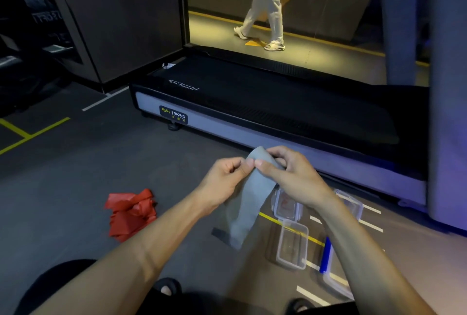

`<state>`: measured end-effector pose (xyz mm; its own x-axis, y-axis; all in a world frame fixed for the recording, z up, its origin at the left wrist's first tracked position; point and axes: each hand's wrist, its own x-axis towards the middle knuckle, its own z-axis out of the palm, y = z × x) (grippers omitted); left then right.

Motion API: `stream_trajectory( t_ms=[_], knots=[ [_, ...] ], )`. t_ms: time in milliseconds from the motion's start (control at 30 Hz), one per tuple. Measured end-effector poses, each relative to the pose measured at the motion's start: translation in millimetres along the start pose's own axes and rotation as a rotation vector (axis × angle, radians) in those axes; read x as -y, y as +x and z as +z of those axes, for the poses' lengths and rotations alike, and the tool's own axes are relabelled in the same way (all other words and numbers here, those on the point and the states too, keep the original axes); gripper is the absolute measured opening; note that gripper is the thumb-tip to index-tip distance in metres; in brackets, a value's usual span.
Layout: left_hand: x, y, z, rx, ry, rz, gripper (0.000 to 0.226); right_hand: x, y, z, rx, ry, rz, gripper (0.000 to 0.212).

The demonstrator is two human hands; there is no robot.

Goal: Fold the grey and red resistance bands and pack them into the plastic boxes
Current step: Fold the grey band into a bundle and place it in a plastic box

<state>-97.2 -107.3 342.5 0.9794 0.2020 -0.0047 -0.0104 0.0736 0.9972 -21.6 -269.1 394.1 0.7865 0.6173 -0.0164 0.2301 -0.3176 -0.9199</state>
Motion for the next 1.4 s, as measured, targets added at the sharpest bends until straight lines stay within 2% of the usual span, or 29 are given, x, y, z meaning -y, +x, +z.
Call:
stream_trajectory(
  t_ms=[67, 100, 233, 367, 433, 600, 733, 800, 900, 1167, 1267, 1400],
  knots=[
    [-0.5, -1.4, 0.6, 0.042, -0.009, -0.018, 0.040, -2.1, 3.2, -4.4, -0.025, 0.052, 0.028, 0.026],
    [-0.6, -2.2, 0.3, 0.059, -0.014, -0.026, 0.034, -4.4, 4.3, -6.3, -0.036, 0.045, 0.036, 0.024],
    [1.3, -2.5, -1.4, 0.078, -0.058, -0.045, 0.050, -7.8, 3.6, -8.4, -0.073, 0.006, 0.040, 0.018],
    [0.3, -2.0, -0.6, 0.078, -0.059, -0.055, 0.056, -6.0, 2.7, -7.3, -0.075, 0.088, 0.055, 0.020],
    [-0.8, -1.9, 1.1, 0.065, -0.047, -0.072, 0.055, -6.9, 2.5, -5.8, -0.080, 0.093, 0.052, 0.023],
    [0.8, -0.1, 4.8, 0.032, -0.003, -0.063, 0.040, -7.1, 1.5, -5.5, -0.097, 0.066, 0.022, 0.014],
    [2.7, -0.4, 5.5, 0.005, 0.031, -0.035, 0.052, -5.2, -1.5, -1.0, -0.066, -0.005, 0.013, 0.024],
    [1.9, -1.9, 5.2, -0.008, 0.043, -0.037, 0.047, -4.2, -4.0, 1.6, -0.008, -0.017, 0.052, 0.026],
    [-0.9, -4.1, 3.8, -0.044, 0.049, -0.018, 0.052, -3.9, -7.3, 4.5, 0.086, -0.013, 0.077, 0.025],
    [2.8, -4.1, -3.7, 0.057, 0.014, -0.050, 0.045, -7.0, 0.5, -3.2, -0.062, 0.195, 0.178, 0.023],
    [3.8, -3.5, -3.3, 0.047, 0.072, -0.044, 0.045, -7.4, 0.8, -0.9, -0.039, 0.270, 0.214, 0.030],
    [6.9, -2.9, -1.1, 0.020, 0.112, -0.034, 0.046, -1.4, -2.8, 1.6, -0.005, 0.350, 0.190, 0.064]
  ],
)
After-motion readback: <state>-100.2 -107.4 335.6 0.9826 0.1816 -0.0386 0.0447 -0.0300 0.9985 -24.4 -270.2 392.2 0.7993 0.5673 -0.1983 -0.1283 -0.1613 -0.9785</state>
